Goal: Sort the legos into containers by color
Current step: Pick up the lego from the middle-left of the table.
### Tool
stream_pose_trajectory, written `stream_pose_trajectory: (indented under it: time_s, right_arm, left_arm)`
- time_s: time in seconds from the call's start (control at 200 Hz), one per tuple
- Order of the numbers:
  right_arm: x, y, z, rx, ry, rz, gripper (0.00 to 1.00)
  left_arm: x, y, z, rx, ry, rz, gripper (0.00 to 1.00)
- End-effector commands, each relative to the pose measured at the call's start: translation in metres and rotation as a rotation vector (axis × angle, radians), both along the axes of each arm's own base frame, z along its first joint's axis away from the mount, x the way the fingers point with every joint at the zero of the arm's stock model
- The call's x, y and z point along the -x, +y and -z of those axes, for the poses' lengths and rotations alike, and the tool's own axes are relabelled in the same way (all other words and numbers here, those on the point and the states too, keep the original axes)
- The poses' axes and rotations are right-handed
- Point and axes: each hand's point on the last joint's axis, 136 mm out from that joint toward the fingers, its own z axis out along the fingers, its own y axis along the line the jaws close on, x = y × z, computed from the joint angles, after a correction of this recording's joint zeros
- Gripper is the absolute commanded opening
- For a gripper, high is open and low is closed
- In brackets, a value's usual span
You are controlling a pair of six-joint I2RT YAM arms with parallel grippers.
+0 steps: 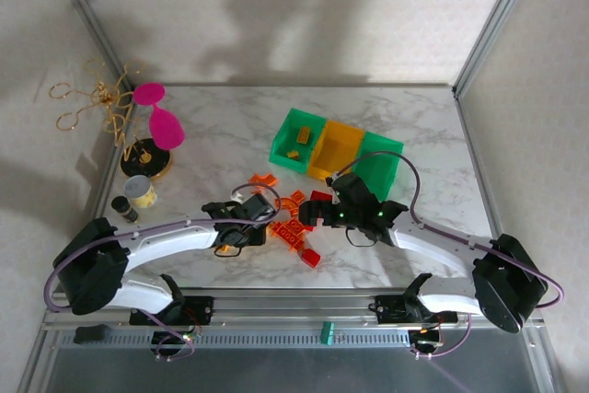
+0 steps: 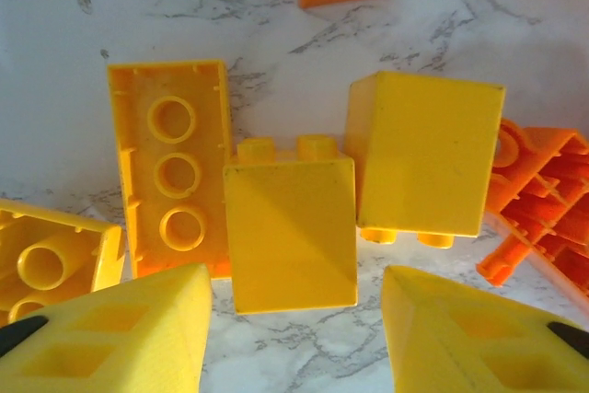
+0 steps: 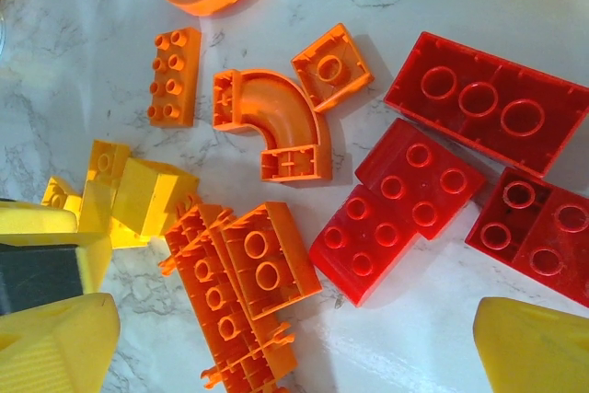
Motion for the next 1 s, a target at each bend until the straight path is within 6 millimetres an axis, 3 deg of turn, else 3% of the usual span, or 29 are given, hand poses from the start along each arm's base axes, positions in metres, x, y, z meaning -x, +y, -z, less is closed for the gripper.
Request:
stream_pose_trajectory:
  time_s: [0.0, 0.32, 0.501, 0.656, 0.761, 0.896, 0.996]
  right_arm:
    - [-0.001, 0.001, -0.004, -0.011, -0.016, 0.013, 0.99]
    - [-0.003, 0.002, -0.006, -0.009, -0.028, 0.014, 0.99]
    - [-0.006, 0.004, -0.009, -0.008, -0.037, 0.010, 0.99]
    - [-0.010, 0.003, -0.014, -0.009, -0.056, 0.023, 0.99]
    - [-0.014, 0.003, -0.026, -0.019, -0.083, 0.030, 0.99]
    - [-0.027, -0.003, -0.045, -0.040, -0.128, 0.072, 0.99]
    - [-0.041, -0.016, -0.055, -0.055, -0.135, 0.137, 0.99]
  left_arm:
    - [-0.005, -0.005, 0.000, -0.003, -0.013, -0.002, 0.49]
    - [-0.007, 0.002, 0.007, -0.050, -0.023, -0.003, 0.40]
    - [-0.010, 0.005, -0.007, -0.055, -0.052, -0.009, 0.36]
    - [-0.014, 0.015, -0.029, -0.091, -0.098, -0.023, 0.36]
    - [-0.024, 0.015, -0.054, -0.092, -0.157, -0.023, 0.36]
    - [-0.056, 0.004, -0.093, -0.068, -0.261, -0.028, 0.35]
    - [-0.086, -0.019, -0.116, -0.030, -0.325, -0.002, 0.35]
